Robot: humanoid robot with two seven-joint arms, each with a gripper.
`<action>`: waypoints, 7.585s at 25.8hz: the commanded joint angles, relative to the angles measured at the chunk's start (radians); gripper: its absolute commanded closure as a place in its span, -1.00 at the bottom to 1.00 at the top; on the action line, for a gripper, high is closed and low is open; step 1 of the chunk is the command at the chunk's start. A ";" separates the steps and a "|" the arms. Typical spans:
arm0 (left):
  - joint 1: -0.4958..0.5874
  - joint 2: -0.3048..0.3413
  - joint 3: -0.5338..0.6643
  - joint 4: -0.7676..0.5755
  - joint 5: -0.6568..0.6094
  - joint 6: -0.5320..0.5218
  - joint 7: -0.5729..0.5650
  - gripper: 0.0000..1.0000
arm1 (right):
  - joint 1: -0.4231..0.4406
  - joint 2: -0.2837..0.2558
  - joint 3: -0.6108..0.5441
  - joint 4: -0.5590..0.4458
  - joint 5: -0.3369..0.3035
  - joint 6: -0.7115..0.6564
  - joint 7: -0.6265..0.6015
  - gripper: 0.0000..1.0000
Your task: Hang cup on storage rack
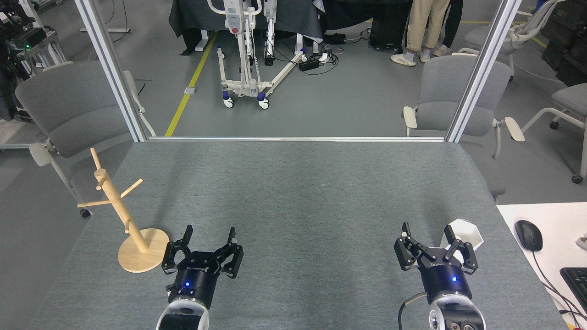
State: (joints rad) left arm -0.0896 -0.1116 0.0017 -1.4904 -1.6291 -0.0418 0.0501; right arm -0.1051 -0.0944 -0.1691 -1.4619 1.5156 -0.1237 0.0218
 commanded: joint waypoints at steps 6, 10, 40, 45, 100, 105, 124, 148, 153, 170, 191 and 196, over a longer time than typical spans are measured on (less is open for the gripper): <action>-0.007 0.003 0.011 -0.007 -0.002 0.006 0.023 -0.99 | -0.001 -0.010 0.002 0.003 0.000 -0.001 0.001 -1.00; -0.012 0.001 0.012 -0.027 -0.002 0.011 0.019 -0.99 | -0.001 -0.010 -0.018 0.000 0.002 0.002 0.000 -1.00; 0.024 0.001 0.012 -0.030 -0.003 0.011 0.033 -0.99 | -0.028 -0.188 -0.211 0.354 0.000 -0.111 -0.123 -1.00; 0.007 -0.003 0.012 -0.025 -0.003 0.011 0.034 -0.99 | -0.054 -0.202 -0.204 0.373 0.002 -0.114 -0.129 -1.00; -0.022 0.004 0.026 0.036 -0.003 0.011 0.034 -0.99 | -0.203 -0.222 -0.119 0.546 0.008 -0.113 -0.132 -1.00; -0.024 0.006 0.027 0.044 -0.003 0.011 0.034 -0.99 | -0.196 -0.225 -0.118 0.548 0.009 -0.108 -0.132 -1.00; -0.018 0.004 0.041 0.042 -0.002 0.010 0.033 -0.99 | -0.205 -0.228 -0.087 0.566 0.012 -0.103 -0.131 -1.00; -0.082 -0.003 0.035 0.114 -0.002 0.011 0.023 -0.99 | -0.225 -0.242 -0.089 0.586 0.020 -0.102 -0.131 -1.00; -0.087 0.001 0.040 0.128 -0.002 0.011 0.023 -0.99 | -0.229 -0.243 -0.089 0.591 0.020 -0.102 -0.131 -1.00; -0.076 0.003 0.041 0.122 -0.002 0.011 0.031 -0.99 | -0.263 -0.243 -0.086 0.637 0.026 -0.100 -0.131 -1.00; -0.082 0.003 0.043 0.125 -0.002 0.011 0.033 -0.99 | -0.286 -0.235 -0.013 0.657 0.021 -0.030 -0.160 -0.99; -0.084 0.003 0.041 0.127 -0.002 0.011 0.033 -0.99 | -0.285 -0.234 -0.004 0.657 0.021 -0.025 -0.160 -0.99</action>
State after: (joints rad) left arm -0.1715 -0.1089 0.0434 -1.3651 -1.6306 -0.0308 0.0832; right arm -0.3908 -0.3291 -0.1809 -0.8054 1.5376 -0.1545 -0.1361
